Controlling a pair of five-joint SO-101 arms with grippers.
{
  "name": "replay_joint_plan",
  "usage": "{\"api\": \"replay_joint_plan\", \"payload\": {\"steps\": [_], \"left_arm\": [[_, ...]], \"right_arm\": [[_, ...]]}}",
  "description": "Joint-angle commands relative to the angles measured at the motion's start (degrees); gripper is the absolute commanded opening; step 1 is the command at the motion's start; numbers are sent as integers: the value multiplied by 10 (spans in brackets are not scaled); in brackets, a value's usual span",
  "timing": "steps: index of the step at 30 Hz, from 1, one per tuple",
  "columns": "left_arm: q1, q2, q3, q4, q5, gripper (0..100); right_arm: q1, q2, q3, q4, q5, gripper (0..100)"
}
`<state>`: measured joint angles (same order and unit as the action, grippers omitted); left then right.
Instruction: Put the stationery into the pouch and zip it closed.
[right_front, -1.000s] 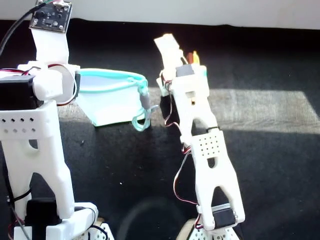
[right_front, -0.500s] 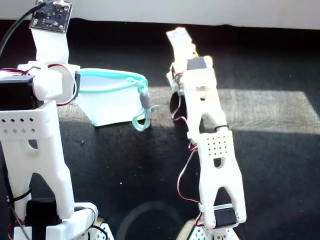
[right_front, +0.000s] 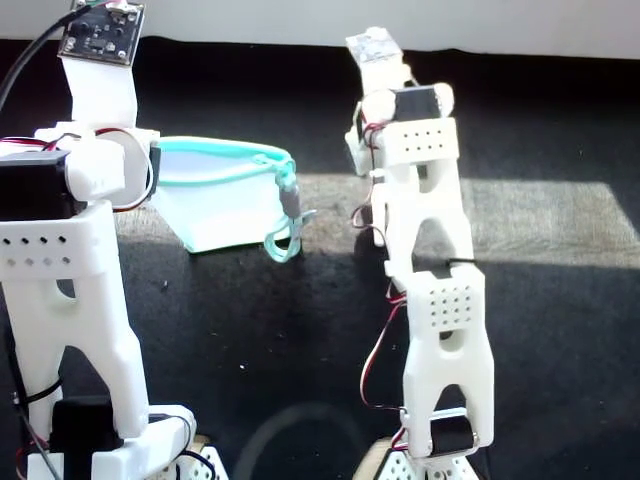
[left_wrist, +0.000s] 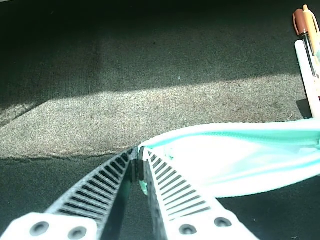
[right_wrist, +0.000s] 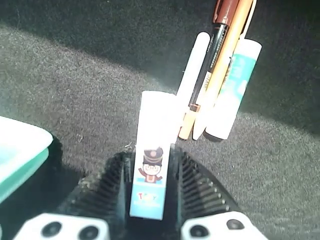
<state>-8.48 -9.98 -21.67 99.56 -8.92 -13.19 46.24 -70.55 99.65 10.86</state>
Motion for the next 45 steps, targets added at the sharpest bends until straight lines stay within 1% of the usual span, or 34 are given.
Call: {"api": "replay_joint_plan", "payload": {"steps": [1,4,6,11,15,19,20,22,25,30,37,39,43,45], "left_arm": [[-4,9,15,8,1,9],[-7,9,15,8,1,9],[-7,7,15,8,1,9],[-7,7,15,8,2,9],[-7,8,15,8,2,9],[-7,8,15,8,2,9],[-7,8,15,8,2,9],[-7,8,15,8,1,9],[-6,9,15,7,1,9],[-2,9,15,5,1,9],[7,10,15,4,2,9],[7,10,15,4,2,9],[7,10,15,5,2,9],[7,10,15,5,2,9]], "right_arm": [[11,-80,-1,15,-3,5],[14,-134,32,16,-4,5],[8,-188,99,16,-19,5],[-3,-366,410,0,-32,5],[-1,-502,684,-106,-32,5],[-4,-613,944,-254,-30,5],[-4,-635,999,-283,-27,5],[-1,-675,1097,-326,3,5],[7,-723,1204,-354,34,5],[7,-755,1273,-380,69,5],[8,-693,1282,-393,71,19],[7,-676,1278,-383,70,73],[5,-665,1225,-331,70,224],[5,-666,1185,-294,70,263]]}}
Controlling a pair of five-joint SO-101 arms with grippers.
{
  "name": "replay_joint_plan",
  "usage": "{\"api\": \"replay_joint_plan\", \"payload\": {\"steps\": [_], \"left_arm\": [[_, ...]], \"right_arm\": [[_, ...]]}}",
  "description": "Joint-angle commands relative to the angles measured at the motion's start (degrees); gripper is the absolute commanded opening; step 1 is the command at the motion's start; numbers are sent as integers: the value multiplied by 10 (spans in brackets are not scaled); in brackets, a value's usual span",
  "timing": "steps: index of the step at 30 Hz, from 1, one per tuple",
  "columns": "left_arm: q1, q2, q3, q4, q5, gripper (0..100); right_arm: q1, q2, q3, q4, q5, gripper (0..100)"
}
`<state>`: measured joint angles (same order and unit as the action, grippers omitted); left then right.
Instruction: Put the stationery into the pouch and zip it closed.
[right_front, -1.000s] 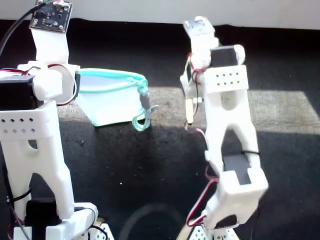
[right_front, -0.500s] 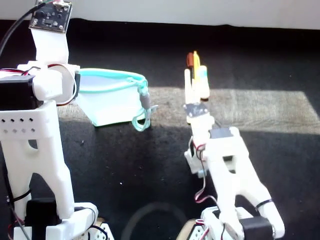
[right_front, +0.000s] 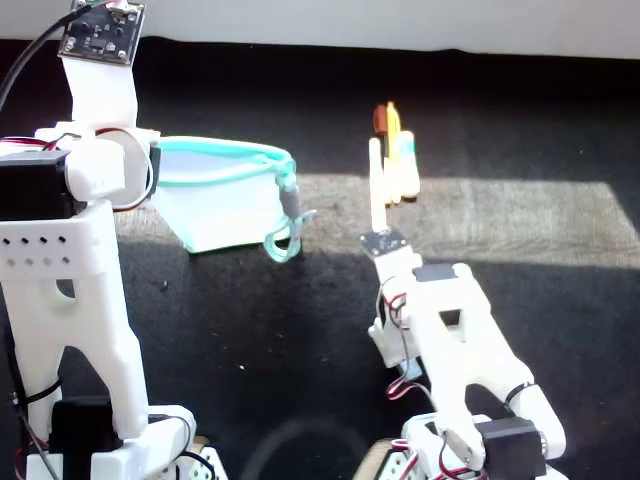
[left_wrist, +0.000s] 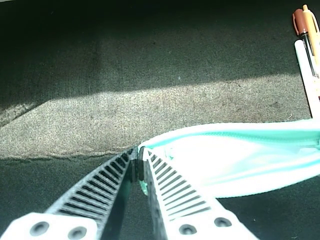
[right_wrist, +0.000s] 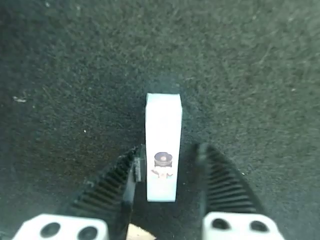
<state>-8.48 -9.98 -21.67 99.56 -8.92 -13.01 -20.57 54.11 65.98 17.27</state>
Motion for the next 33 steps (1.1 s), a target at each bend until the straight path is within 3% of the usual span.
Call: {"api": "replay_joint_plan", "payload": {"steps": [1,6,14,19,33], "left_arm": [[7,10,15,5,2,9],[7,10,15,5,2,9],[7,10,15,5,2,9],[4,10,15,8,2,9],[4,10,15,9,2,9]], "right_arm": [[3,2,-83,59,6,262],[1,8,-153,88,5,262],[-81,9,-132,77,4,212],[-71,29,-132,64,-29,212],[-68,167,-137,11,-31,207]]}}
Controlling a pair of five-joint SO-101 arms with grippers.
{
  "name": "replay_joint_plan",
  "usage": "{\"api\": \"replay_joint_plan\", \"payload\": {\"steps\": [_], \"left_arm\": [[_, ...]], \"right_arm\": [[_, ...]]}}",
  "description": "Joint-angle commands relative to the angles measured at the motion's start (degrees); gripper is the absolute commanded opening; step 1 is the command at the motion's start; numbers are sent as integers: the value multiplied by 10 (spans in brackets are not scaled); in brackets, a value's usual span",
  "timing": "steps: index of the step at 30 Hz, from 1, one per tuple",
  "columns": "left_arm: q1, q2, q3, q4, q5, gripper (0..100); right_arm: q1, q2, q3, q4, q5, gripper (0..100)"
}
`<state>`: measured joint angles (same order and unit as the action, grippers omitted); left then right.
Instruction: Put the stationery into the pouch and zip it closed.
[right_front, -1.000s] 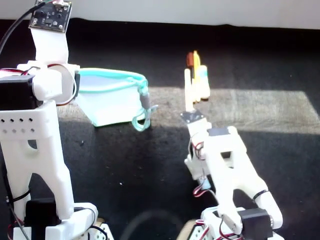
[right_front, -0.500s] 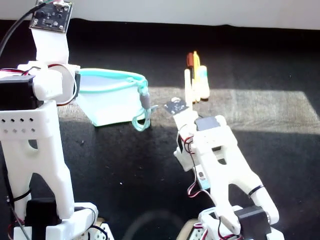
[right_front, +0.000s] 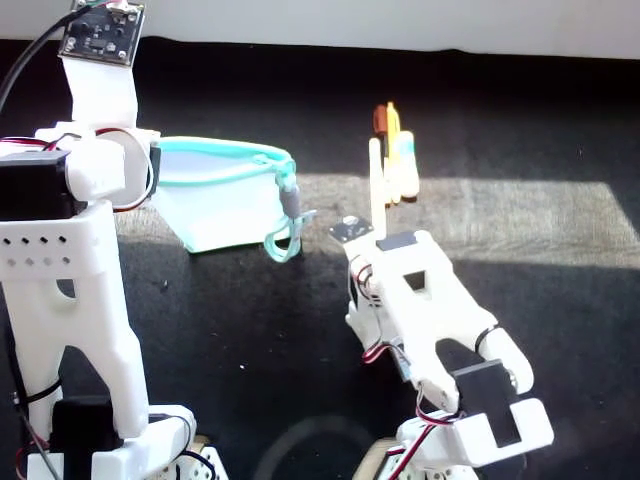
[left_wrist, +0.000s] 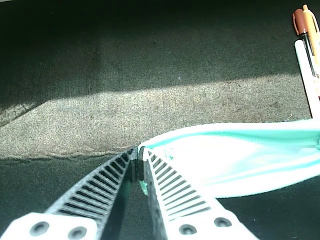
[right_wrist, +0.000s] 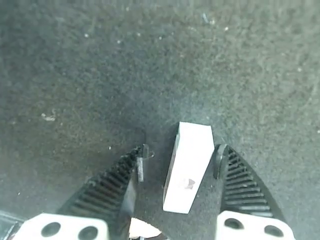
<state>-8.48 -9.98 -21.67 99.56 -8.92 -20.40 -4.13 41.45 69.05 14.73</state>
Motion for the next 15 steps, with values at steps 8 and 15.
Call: {"api": "replay_joint_plan", "payload": {"steps": [8,15], "left_arm": [[4,10,15,9,2,9],[4,10,15,8,2,9]], "right_arm": [[6,5,-7,-44,-5,69],[6,6,-6,-44,-4,69]]}}
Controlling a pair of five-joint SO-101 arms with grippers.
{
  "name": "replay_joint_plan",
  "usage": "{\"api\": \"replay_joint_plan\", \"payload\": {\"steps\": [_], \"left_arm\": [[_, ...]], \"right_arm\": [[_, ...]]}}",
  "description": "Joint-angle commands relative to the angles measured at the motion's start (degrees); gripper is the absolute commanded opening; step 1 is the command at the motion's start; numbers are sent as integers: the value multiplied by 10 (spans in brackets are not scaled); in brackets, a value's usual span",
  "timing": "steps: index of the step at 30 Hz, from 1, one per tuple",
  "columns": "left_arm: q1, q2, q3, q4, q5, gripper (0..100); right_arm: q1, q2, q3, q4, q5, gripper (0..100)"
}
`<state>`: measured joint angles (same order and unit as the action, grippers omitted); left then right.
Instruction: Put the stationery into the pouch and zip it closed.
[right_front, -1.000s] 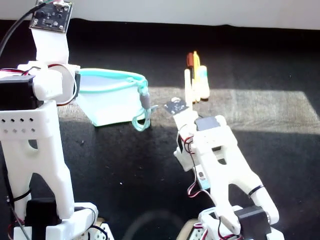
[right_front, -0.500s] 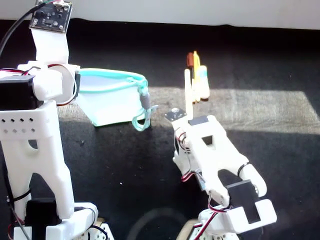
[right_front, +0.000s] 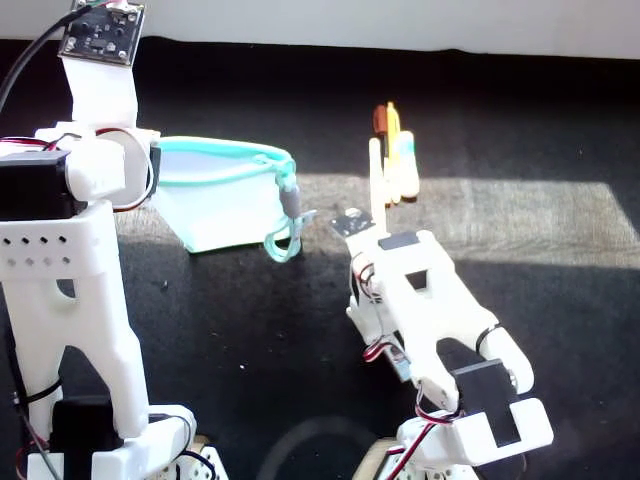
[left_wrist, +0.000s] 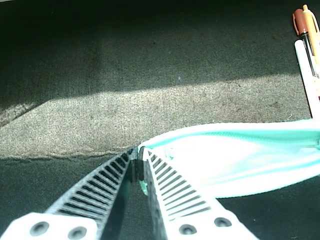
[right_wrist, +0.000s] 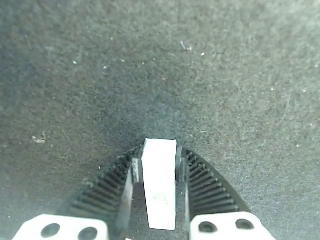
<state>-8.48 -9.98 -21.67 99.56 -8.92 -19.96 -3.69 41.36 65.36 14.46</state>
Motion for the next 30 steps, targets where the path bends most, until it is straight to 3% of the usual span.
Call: {"api": "replay_joint_plan", "payload": {"steps": [1,4,8,16,19,24,30], "left_arm": [[4,10,15,8,2,9],[4,10,15,9,2,9],[4,10,15,9,2,9],[7,9,59,7,1,9],[7,9,71,5,1,9],[7,7,65,5,1,9],[21,9,65,4,1,9]], "right_arm": [[1,1,-5,-7,0,69],[1,-4,-8,-7,-1,8],[19,-57,-29,11,-3,5],[21,-407,-196,99,-4,5],[-9,-477,-262,4,-45,5],[-87,-453,-289,-135,-129,5],[-201,-378,-327,-244,-136,5]]}}
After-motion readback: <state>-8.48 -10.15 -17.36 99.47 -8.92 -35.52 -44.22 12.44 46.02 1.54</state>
